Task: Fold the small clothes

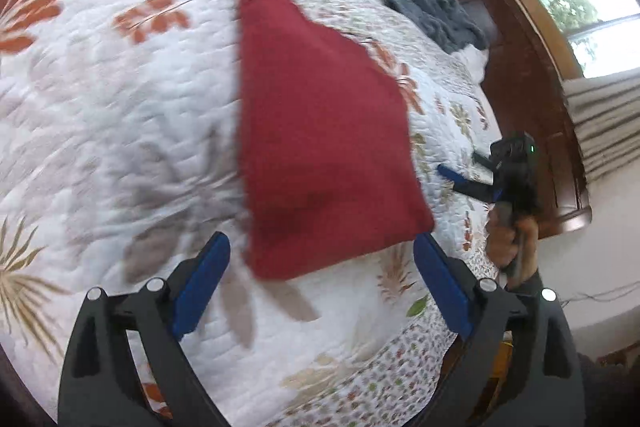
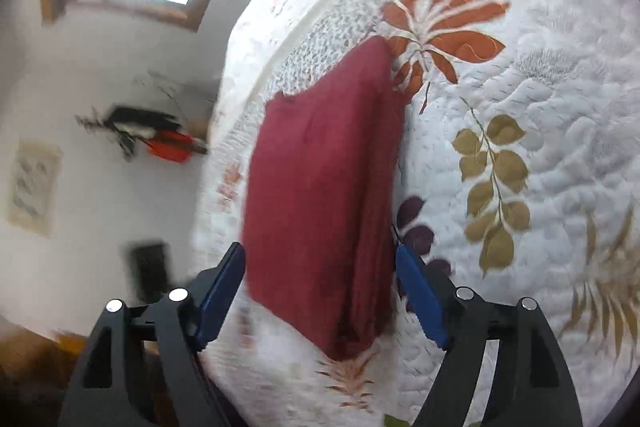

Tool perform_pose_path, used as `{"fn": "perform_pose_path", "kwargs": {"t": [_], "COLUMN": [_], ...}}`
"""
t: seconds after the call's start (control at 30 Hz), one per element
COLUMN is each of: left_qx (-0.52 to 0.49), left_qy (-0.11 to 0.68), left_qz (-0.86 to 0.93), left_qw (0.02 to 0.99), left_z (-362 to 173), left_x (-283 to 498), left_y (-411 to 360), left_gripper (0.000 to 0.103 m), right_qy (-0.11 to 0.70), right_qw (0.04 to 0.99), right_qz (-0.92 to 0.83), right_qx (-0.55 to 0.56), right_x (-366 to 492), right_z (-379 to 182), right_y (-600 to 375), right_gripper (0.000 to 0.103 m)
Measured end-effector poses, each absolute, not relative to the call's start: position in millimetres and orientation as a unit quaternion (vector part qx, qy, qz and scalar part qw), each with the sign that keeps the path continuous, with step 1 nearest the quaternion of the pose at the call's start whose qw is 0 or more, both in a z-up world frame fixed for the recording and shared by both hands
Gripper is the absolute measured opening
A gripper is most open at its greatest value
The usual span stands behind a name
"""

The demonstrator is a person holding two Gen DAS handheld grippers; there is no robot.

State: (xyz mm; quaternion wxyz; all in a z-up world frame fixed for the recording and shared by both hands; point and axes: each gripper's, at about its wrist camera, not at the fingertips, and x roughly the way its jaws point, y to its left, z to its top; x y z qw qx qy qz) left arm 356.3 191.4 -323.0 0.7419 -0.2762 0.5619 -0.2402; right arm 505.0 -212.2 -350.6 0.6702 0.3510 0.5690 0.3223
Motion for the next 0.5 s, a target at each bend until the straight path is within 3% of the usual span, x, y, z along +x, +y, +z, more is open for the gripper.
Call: {"fn": "perform_pose_path", "kwargs": {"t": [0.3,0.5], "left_qx": [-0.355,-0.398], "left_qy": [0.573,0.57], "left_qz": [-0.26,-0.3], "left_qw": [0.692,0.653], "left_z": [-375,-400], "left_x": [373,390], "left_y": [199,188], "left_gripper": [0.092,0.091], "right_qy": [0.636,0.645], "right_qw": [0.599,0.597], "right_qz": [0.318,0.324], "right_qx": [0.368,0.35], "right_x": [591,593], "right_z": [-405,-410], "right_y": [-183,-170], "right_gripper": [0.083,0.082]}}
